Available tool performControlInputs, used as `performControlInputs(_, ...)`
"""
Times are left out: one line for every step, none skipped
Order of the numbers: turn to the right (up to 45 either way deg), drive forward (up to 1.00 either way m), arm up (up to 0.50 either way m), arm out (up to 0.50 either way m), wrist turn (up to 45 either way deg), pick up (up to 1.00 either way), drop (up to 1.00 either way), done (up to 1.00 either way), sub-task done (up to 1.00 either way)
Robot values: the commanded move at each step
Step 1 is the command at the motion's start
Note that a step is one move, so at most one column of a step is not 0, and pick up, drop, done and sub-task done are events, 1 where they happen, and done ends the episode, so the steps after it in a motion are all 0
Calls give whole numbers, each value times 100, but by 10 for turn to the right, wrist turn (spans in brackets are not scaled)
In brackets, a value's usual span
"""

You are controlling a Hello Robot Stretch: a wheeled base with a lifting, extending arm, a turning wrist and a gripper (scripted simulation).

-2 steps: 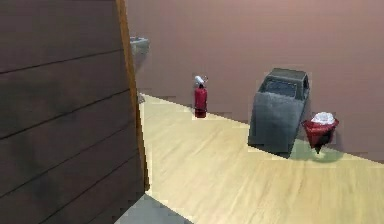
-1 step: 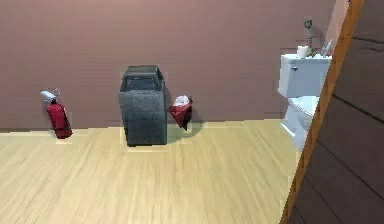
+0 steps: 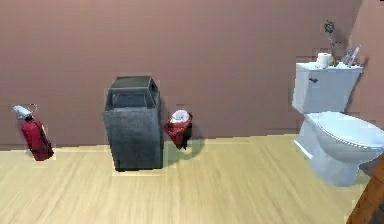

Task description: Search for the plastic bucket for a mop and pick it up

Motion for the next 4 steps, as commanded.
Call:
performControlInputs(60, 0, 0, 0, 0, 0, 0, 0, 0)
performControlInputs(0, 100, 0, 0, 0, 0, 0, 0, 0)
performControlInputs(450, 0, 0, 0, 0, 0, 0, 0, 0)
performControlInputs(60, 0, 0, 0, 0, 0, 0, 0, 0)
